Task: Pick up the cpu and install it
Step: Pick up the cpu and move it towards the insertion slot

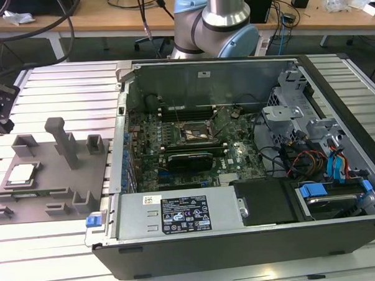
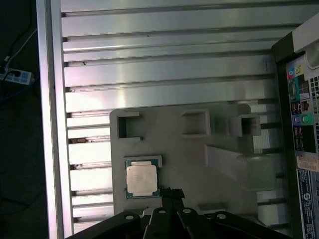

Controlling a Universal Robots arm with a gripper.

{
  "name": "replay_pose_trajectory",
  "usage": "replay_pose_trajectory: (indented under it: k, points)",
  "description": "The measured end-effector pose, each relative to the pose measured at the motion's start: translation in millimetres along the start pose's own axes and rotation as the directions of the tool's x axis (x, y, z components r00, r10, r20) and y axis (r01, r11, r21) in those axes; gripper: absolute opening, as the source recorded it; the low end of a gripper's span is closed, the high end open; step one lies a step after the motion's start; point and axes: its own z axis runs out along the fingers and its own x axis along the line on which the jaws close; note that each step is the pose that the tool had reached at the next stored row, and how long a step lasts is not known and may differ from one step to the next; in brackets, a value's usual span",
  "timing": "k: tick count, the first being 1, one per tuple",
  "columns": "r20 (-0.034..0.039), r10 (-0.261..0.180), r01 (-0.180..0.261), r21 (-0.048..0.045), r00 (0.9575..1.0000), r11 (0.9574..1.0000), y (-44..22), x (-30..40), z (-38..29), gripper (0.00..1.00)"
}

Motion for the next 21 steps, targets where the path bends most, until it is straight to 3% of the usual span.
replay_pose_trajectory:
  k: [8,14,21]
  points:
    - [-0.0001,0.000,0.000,0.0000,1.0000,1.0000,-0.4,0.4,7.9,0.11]
    - [0.0000,0.000,0.000,0.0000,1.0000,1.0000,-1.7,0.8,19.1,0.11]
    - [-0.0002,0.000,0.000,-0.0015,1.0000,1.0000,-12.6,3.8,34.0,0.11]
